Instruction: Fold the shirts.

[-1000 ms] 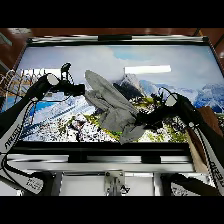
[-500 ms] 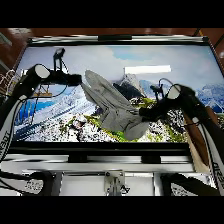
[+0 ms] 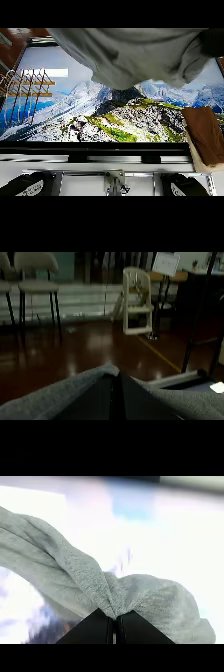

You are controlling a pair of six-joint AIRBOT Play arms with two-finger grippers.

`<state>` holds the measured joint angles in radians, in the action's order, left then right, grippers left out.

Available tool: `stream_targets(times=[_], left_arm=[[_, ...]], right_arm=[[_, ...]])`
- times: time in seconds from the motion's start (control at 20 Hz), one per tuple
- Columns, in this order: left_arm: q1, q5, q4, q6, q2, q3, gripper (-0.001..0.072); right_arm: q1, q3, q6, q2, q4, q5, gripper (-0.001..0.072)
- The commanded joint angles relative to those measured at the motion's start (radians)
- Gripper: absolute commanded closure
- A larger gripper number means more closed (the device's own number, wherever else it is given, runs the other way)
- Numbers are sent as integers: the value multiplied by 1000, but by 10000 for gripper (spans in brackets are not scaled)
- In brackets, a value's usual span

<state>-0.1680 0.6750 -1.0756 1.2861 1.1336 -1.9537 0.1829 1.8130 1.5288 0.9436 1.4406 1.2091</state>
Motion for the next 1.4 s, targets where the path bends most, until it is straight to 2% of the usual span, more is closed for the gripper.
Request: stream_targets(times=[0.0, 0.15, 0.3, 0.4, 0.5, 0.6, 0.7, 0.9, 1.05, 1.2, 1.25, 1.35], left_arm=[[2, 2, -78, 2, -157, -60, 677], [2, 213, -87, 47, -185, -56, 677], [2, 396, -105, 46, -173, 13, 677], [2, 453, -145, 46, -167, 110, 677], [2, 434, -179, 46, -164, 226, 677], [2, 340, -183, 46, -156, 322, 677], [2, 265, -183, 46, -116, 379, 677], [2, 267, -182, 84, 100, 409, 677], [2, 196, -181, 172, 279, 409, 677], [1, 183, -127, 219, 415, 409, 676], [1, 192, -91, 219, 449, 409, 676], [0, 237, -35, 219, 512, 409, 675]], right_arm=[[1, 95, 5, -97, -11, -32, 657], [1, 95, 4, -106, -114, 126, 657], [1, 93, 6, -64, -151, 394, 656], [1, 71, 34, -11, -158, 569, 656], [1, -22, 43, 29, -196, 649, 656], [1, -168, 33, 47, -203, 581, 656], [1, -320, 37, 75, -181, 446, 657], [1, -534, 84, 250, -180, 180, 656], [-4, -542, 122, 435, -182, -117, 656], [-14, -542, 288, 524, -196, -382, 657], [-13, -542, 324, 542, -210, -443, 656], [-5, -542, 326, 573, -259, -478, 656]])
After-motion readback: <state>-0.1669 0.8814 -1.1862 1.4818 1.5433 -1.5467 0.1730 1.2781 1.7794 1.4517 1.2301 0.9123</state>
